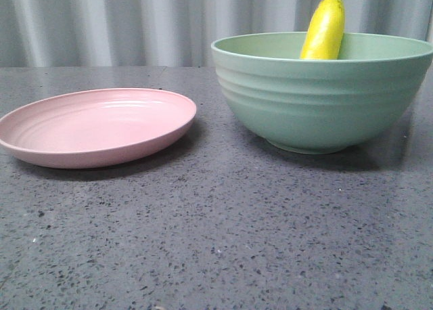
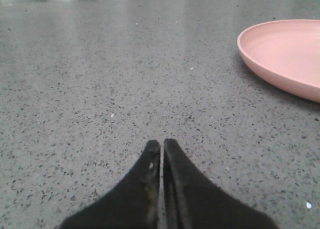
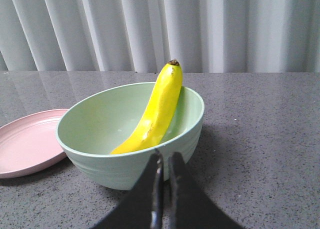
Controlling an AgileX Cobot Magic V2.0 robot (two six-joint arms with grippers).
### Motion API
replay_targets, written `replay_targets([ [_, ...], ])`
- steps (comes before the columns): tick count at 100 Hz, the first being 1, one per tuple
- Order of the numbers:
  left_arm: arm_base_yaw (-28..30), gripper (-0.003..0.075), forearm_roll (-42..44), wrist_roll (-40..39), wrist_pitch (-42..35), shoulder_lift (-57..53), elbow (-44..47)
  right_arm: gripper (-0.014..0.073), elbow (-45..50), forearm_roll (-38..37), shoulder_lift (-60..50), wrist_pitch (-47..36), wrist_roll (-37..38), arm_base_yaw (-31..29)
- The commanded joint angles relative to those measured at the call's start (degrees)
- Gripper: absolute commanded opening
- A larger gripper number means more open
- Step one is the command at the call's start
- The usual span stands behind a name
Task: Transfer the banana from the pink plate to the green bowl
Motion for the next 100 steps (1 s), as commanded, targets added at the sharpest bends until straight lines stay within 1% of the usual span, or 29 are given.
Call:
replay_targets([
  [1,0.1,-0.002,-0.5,-0.2,-3.3,-1.7,0.4,-0.0068,-1.5,-0.2,0.6,-4.2,-0.3,0.1],
  [73,0.1,-0.002,-0.5,-0.2,-3.3,-1.7,0.4,-0.0068,-1.2,-0.2,0.6,-4.4,-0.3,0.0],
  [87,0.1,-0.002,-0.5,-0.2,-3.3,-1.7,0.4,-0.0068,1.8,-0.7,0.6,-8.9,-0.3,-1.6],
  [92,0.1,-0.002,-0.5,-0.2,-3.3,-1.7,0.4,-0.0068,3.8,-2.2,0.6,-12.2,-0.3,-2.8],
  [100,0.1,-0.002,-0.5,-0.2,-3.3,-1.7,0.4,-0.0068,7.5,-5.0,0.6,-19.7,-0.3,-4.7],
])
